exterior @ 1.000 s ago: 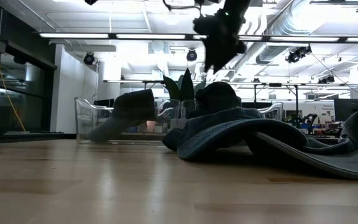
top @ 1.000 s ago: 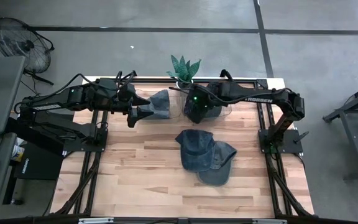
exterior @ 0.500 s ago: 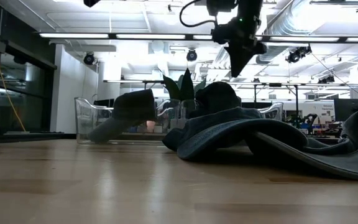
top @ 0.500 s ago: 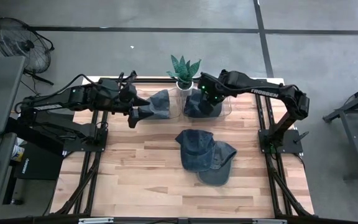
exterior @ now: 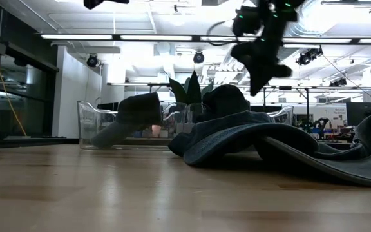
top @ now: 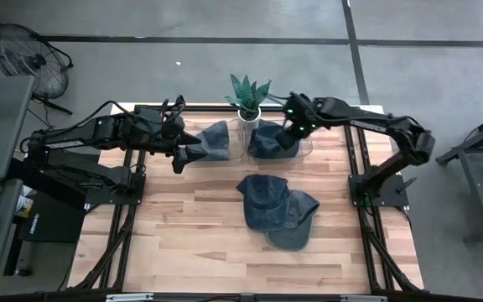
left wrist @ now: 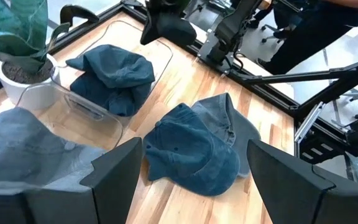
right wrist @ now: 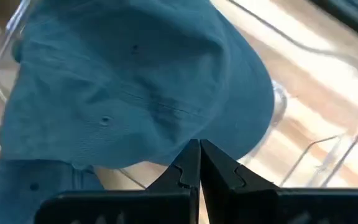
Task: Pick & Place hat
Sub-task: Put the right dark blue cap into the right transparent bin
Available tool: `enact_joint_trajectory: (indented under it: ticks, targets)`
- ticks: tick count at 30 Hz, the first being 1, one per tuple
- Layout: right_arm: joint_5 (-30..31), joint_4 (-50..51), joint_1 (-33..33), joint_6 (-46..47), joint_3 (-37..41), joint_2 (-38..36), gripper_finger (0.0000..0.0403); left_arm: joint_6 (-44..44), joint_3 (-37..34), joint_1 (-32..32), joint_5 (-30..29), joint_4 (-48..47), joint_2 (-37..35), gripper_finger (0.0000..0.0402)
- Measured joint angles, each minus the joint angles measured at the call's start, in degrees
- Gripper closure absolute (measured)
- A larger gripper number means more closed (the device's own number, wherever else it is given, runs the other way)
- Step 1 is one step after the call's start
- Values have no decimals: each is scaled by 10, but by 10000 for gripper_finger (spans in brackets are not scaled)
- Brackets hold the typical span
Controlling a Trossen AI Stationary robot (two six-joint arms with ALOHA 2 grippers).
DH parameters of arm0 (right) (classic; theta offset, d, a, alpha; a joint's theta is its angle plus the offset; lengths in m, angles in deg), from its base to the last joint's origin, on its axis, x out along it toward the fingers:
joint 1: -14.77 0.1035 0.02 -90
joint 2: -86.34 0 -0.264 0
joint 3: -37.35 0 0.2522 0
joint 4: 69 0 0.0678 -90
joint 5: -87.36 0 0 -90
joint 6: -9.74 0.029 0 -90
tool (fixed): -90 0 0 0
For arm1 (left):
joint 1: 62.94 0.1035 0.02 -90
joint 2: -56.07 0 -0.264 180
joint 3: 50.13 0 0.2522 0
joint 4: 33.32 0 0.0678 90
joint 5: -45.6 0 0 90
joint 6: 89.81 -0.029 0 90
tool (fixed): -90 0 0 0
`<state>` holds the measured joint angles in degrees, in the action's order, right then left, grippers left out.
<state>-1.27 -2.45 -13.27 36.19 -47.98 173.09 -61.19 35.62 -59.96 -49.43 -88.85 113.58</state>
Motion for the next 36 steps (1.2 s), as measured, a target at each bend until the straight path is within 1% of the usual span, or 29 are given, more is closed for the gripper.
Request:
enact_joint_trajectory:
  ticks: [3,6,8,12,14,18,28,36]
  targets:
    - [-21,-71,-18,35,76,-50,402,2,0,0,0,-5,0,113]
    - [-46,-135,-34,69,134,-89,402,2,0,0,0,-4,0,113]
    - [-67,-174,-42,89,165,-102,402,2,0,0,0,-4,0,113]
    - [-93,-242,-50,119,198,-99,403,4,0,0,0,2,3,113]
    - [-103,-276,-50,127,199,-90,403,7,0,0,0,3,6,113]
    - [-115,-308,-50,136,182,-56,403,15,0,0,0,8,5,113]
    - [-117,-316,-49,139,145,54,403,17,0,0,9,13,5,113]
    - [-122,-316,-49,138,125,109,403,17,0,0,10,13,5,113]
